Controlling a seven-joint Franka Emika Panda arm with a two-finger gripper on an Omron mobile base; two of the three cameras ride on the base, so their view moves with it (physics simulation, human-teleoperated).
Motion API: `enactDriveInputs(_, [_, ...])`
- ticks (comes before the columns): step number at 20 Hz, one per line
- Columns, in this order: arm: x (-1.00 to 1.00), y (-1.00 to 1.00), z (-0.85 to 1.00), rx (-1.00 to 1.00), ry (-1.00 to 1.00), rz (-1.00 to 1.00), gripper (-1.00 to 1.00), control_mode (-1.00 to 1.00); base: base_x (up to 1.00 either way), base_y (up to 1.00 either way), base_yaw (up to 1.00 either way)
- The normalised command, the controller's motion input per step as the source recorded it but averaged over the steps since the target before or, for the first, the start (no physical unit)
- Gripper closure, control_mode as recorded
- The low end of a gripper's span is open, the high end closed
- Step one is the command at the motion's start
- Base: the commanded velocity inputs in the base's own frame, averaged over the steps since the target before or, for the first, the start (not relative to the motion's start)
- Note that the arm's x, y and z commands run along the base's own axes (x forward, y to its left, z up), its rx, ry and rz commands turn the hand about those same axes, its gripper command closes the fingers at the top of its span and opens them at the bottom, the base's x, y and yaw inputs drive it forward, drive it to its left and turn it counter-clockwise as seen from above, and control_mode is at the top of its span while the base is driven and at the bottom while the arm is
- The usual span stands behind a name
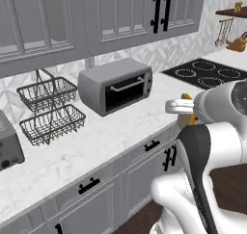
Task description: Start the toaster. Once the lever pops up, take the bread to the plate on the dining counter.
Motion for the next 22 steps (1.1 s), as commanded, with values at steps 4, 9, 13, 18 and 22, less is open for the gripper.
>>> enactDriveInputs(4, [0.0, 0.0, 0.0, 0.0, 0.0, 0.0, 1.0, 1.0, 0.0, -0.95, -0.72])
enactDriveInputs(9, [0.0, 0.0, 0.0, 0.0, 0.0, 0.0, 1.0, 1.0, 0.0, -1.0, -0.69])
enactDriveInputs(13, [0.0, 0.0, 0.0, 0.0, 0.0, 0.0, 1.0, 1.0, 0.0, -1.0, -0.66])
enactDriveInputs(18, [0.0, 0.0, 0.0, 0.0, 0.0, 0.0, 1.0, 1.0, 0.15, -0.98, -0.59])
enactDriveInputs(22, [0.0, 0.0, 0.0, 0.0, 0.0, 0.0, 1.0, 1.0, 0.57, -0.86, -0.47])
